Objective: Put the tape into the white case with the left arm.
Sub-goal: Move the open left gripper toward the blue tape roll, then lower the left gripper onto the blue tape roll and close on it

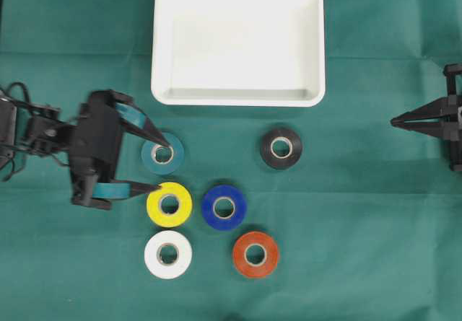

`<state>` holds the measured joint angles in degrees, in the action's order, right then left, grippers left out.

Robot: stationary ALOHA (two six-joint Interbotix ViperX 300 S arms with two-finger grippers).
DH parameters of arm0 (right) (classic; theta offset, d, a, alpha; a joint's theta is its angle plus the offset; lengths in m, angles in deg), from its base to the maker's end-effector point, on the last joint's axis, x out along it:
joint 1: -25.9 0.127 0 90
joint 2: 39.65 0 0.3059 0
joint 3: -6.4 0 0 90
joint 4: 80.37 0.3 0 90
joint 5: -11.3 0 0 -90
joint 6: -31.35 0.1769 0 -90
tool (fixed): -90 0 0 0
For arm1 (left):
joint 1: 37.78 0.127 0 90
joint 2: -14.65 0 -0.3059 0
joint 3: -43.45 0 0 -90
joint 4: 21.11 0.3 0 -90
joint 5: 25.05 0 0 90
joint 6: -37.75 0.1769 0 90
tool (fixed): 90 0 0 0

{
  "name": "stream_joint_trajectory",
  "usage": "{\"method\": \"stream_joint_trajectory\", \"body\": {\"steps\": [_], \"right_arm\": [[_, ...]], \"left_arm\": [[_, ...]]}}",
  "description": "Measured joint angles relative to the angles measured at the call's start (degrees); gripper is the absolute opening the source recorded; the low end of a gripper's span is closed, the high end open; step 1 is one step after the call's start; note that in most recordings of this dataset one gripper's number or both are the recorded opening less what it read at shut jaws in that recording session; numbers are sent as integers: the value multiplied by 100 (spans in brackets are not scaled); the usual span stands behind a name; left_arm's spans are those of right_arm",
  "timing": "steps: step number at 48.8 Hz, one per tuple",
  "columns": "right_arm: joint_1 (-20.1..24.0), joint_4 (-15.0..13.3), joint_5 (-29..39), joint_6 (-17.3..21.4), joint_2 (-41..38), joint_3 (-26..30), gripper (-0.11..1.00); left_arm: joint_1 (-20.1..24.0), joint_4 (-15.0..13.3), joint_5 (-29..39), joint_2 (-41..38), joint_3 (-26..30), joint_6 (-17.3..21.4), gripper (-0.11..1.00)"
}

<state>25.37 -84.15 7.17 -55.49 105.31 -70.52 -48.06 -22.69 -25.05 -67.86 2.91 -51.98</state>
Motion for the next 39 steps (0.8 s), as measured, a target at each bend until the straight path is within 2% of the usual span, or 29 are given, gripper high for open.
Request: {"method": "stream_joint_trajectory", "body": {"steps": [19,39], "right_arm": [[0,0,0,0,0,0,-9],[0,0,0,0,-9,-9,-9]], "left_arm": [[-79,0,35,-1178,1020,26,98],[-79,9,642,-1969,1714,26,98]]}}
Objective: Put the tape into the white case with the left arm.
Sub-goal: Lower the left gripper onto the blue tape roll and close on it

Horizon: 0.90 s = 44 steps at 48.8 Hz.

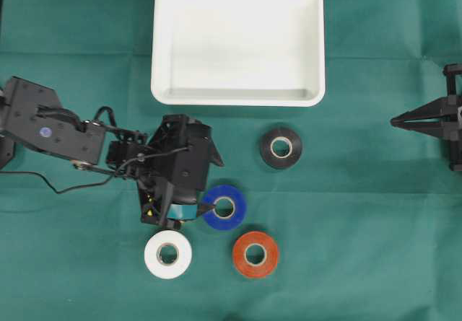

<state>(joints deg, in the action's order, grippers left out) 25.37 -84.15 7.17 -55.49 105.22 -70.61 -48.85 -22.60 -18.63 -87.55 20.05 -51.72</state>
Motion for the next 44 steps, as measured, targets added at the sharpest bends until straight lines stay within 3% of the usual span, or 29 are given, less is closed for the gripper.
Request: {"method": "stream_joint_trajectory", "body": {"steps": [44], "right_arm": [[0,0,-62,-9,0,-53,-9]], "left_arm": [[9,-9,193,-1362,642,-9,98]]}}
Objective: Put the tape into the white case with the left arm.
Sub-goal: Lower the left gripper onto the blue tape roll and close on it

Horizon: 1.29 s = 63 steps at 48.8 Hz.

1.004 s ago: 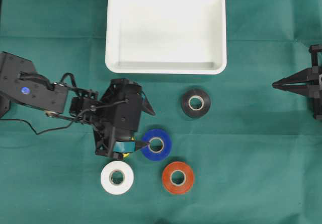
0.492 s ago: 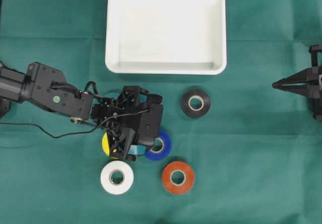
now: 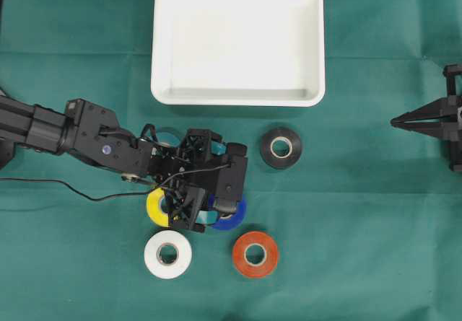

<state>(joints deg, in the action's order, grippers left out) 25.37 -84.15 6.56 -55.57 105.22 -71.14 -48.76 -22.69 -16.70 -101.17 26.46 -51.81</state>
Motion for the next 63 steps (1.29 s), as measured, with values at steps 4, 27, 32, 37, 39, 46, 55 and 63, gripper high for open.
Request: {"method": "stream_joint_trajectory", "body": {"steps": [4,27,32,37,39,46,55,63], "right_arm": [[0,0,0,9,9,0,-9],[0,0,-9,9,0,-9,-9],[0,9,0,9,0,0,-9],[0,0,-9,9,9,-9,-9],[0,0,-9,9,0,-9,-9],[0,0,-9,9,9,0,-9],[0,0,0,9,9,-9,-9],[0,0,-9,9,9,-9,-9]], "left_arm": [[9,9,0,-70,35,9,98],[88,9,0,-193,62,0,91],[88,9,0,-185,62,0,67],[88,0,0,-193,62,9,35],[88,0,0,-185,62,9,27],[88,0,0,-185,62,9,27],[44,9,26,-132,62,-9,27],[-105,9,88,149,62,-26,27]]}}
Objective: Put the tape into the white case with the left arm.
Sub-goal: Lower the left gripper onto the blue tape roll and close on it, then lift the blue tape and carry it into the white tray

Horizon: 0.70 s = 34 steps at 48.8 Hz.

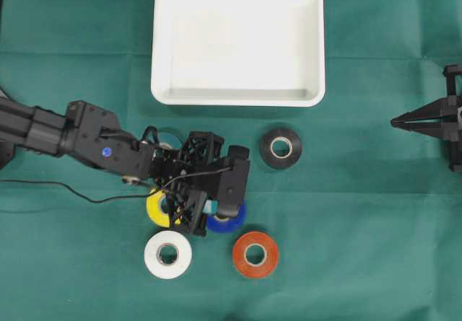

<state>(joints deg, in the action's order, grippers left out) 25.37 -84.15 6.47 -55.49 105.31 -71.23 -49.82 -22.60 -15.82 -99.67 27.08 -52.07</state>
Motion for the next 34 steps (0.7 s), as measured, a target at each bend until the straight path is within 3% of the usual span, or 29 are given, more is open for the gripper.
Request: {"method": "stream_joint_trajectory", "body": {"steps": [20,34], "right_arm": [[0,0,0,0,0,0,-9],[0,0,0,0,0,0,-9]], "left_arm": [[-211,0,642,729,123,-9,27],[53,0,791,782,123,18,27]]}}
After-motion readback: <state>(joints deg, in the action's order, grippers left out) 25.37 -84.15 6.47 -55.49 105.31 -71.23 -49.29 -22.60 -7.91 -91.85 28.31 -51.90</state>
